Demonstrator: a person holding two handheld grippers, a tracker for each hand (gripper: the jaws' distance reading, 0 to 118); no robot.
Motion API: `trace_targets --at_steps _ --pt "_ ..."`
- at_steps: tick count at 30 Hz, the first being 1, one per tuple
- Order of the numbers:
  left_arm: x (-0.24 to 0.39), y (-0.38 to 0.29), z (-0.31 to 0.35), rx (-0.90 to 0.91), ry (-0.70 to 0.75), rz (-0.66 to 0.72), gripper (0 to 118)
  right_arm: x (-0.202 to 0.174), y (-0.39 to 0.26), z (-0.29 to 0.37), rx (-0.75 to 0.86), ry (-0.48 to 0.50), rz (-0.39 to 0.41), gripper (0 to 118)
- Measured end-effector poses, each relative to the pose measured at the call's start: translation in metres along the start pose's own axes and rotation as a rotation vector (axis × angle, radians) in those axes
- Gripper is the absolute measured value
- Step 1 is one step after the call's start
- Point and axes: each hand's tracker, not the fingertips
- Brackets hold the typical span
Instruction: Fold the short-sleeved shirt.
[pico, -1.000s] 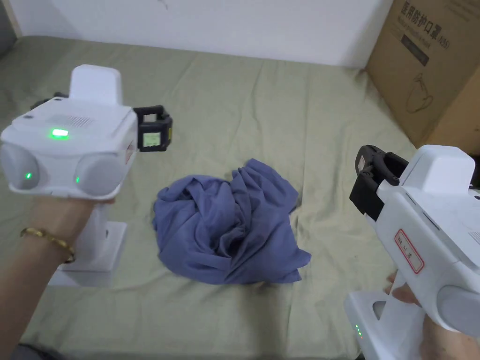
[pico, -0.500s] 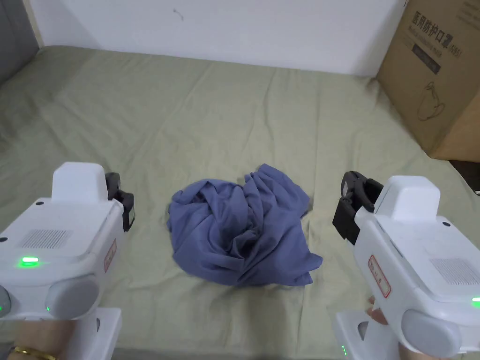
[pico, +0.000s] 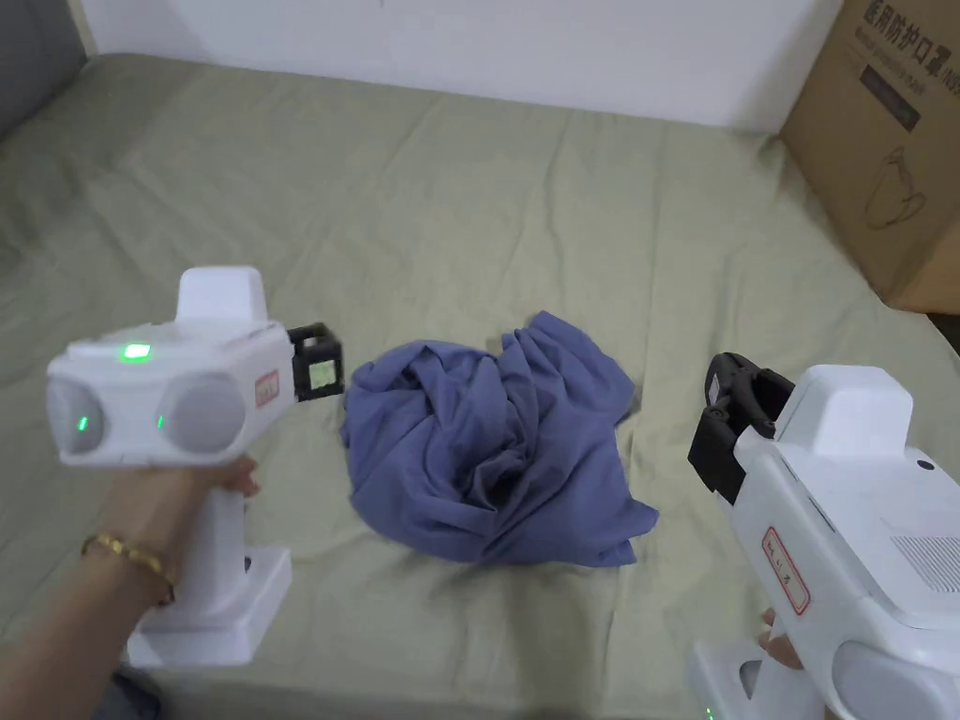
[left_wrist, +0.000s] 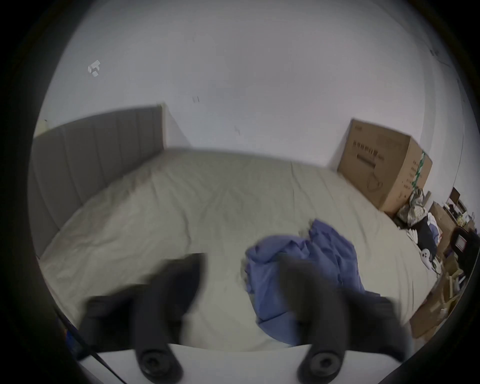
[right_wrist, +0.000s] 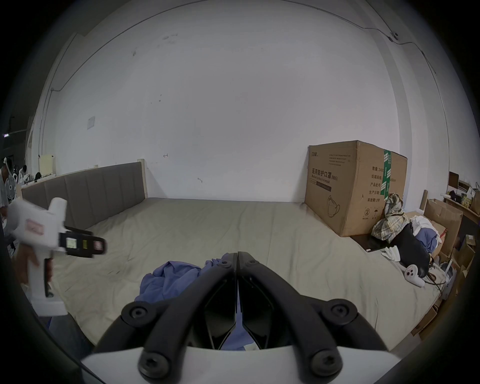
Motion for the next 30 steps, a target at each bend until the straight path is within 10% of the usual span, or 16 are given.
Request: trace_targets --at_steps 2,10,13,16,30 --pt "0.002 0.011 -0.036 -0.171 -0.042 -0.008 118 0.002 -0.001 -0.001 -0.003 -0.002 -0.002 0" --pt "0.023 0.010 -0.148 -0.466 0.075 0.019 117 0.012 -0.007 -0.007 -0.041 -0.030 0.011 0" --pt "0.030 -0.003 -0.165 -0.499 0.089 0.020 84 0.019 -0.012 -0.011 -0.067 -0.050 0.005 0" --pt "0.036 -0.015 -0.167 -0.492 0.065 0.021 6 0.024 -0.016 -0.016 -0.097 -0.069 -0.005 0" --pt "0.017 -0.004 -0.074 -0.195 -0.067 0.062 0 0.049 0.037 -0.128 -0.245 0.047 0.043 8"
